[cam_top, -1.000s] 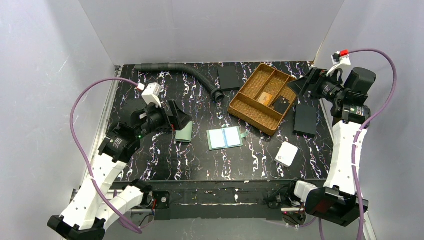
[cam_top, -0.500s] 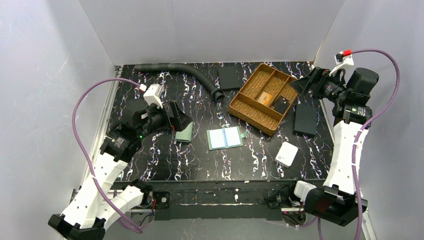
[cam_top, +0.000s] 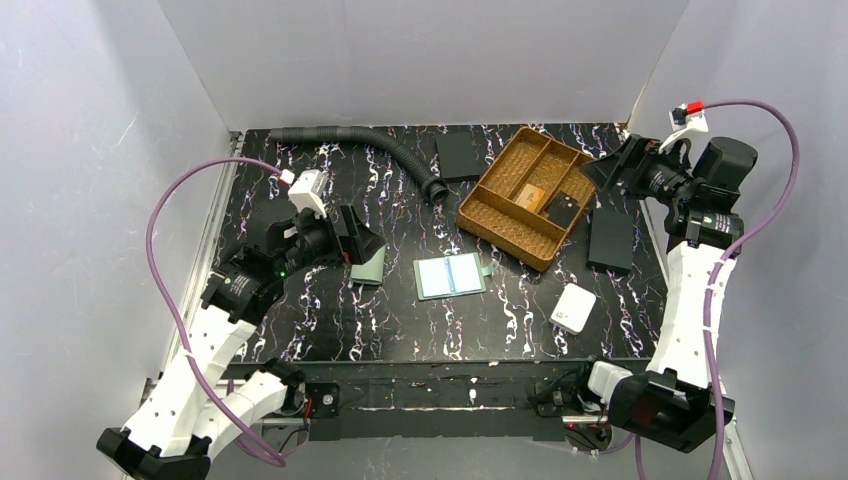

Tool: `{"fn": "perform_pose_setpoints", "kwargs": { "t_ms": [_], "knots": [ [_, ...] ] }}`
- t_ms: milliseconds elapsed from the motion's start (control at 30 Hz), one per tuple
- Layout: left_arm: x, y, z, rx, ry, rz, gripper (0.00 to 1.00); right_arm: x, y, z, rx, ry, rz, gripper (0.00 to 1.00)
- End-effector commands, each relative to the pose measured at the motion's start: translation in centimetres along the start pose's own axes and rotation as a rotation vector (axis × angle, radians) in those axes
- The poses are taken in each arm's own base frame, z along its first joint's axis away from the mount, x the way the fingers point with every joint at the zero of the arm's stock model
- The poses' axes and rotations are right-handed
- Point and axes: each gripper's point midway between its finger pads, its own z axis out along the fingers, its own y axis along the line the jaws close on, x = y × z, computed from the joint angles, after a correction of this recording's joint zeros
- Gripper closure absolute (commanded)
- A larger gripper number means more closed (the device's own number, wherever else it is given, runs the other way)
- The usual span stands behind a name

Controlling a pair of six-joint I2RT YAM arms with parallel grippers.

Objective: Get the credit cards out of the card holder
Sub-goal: Reset both arms

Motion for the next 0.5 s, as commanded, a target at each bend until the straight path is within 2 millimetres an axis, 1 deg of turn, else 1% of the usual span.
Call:
{"fn": "perform_pose_setpoints", "kwargs": {
  "t_ms": [0,467],
  "knots": [
    [0.66,0.37,0.02,-0.005,0.026,0.006,0.02,-0.92,0.20,-0.42,0.008,-0.041,-0.024,0.02],
    [1.11,0.59,0.02,-0.011,0.041,0.006,0.02,-0.74,0.21,-0.46,0.007,-0.043,-0.013,0.02]
  ]
}}
